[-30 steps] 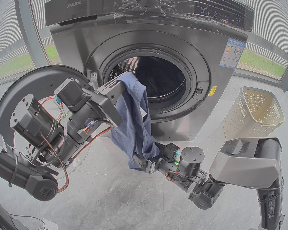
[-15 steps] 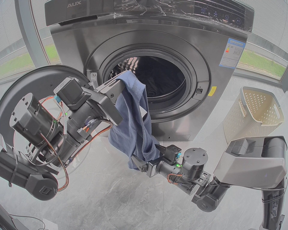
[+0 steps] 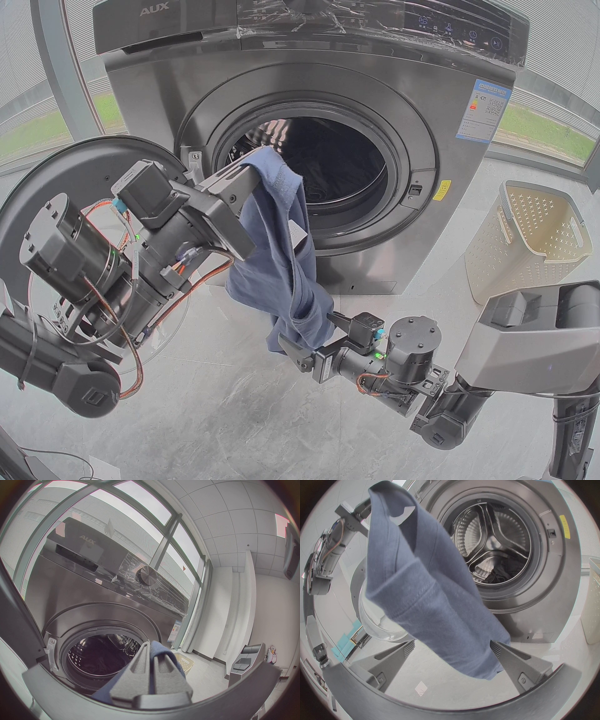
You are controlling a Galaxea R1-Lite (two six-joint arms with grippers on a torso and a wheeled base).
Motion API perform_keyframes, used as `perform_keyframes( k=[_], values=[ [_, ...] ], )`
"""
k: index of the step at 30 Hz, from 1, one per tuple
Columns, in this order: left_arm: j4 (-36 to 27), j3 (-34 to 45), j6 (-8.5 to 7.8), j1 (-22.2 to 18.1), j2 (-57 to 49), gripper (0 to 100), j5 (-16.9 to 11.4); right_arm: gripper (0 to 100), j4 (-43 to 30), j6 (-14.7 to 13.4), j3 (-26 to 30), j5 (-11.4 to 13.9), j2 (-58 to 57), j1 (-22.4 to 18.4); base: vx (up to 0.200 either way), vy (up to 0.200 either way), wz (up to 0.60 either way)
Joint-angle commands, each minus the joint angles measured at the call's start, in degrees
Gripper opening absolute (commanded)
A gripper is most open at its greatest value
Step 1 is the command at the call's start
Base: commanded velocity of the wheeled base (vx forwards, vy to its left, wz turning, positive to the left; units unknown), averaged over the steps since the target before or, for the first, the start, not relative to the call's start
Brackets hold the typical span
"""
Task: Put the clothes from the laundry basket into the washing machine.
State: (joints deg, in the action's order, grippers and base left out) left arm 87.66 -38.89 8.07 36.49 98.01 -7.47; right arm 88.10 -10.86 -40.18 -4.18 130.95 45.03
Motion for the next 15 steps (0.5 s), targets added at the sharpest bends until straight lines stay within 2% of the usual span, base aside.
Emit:
perform_keyframes(
  k=[1,7,12,13,15],
  values=[
    [-0.04,-0.05,0.10,-0.01,-0.01,0,0.00,100,0.40,0.58,0.81,-0.04,-2.28,0.06,0.000,0.000,0.00],
    [-0.04,-0.05,0.02,0.08,-0.45,0,0.00,100,0.40,1.19,-4.82,-0.30,3.26,-0.56,0.000,0.000,0.00],
    [-0.04,-0.31,0.02,0.43,-0.98,0,-0.09,100,0.23,2.51,-12.82,-0.39,9.32,-1.97,0.000,0.000,0.00],
    [-0.04,-0.31,0.02,0.43,-0.98,0,-0.09,100,0.23,2.51,-12.82,-0.39,9.32,-1.97,0.000,0.000,0.00],
    [0.05,-0.49,0.02,0.52,-1.07,0,-0.09,100,-0.12,2.60,-17.04,-0.39,12.31,-3.02,0.000,0.000,0.00]
  ],
)
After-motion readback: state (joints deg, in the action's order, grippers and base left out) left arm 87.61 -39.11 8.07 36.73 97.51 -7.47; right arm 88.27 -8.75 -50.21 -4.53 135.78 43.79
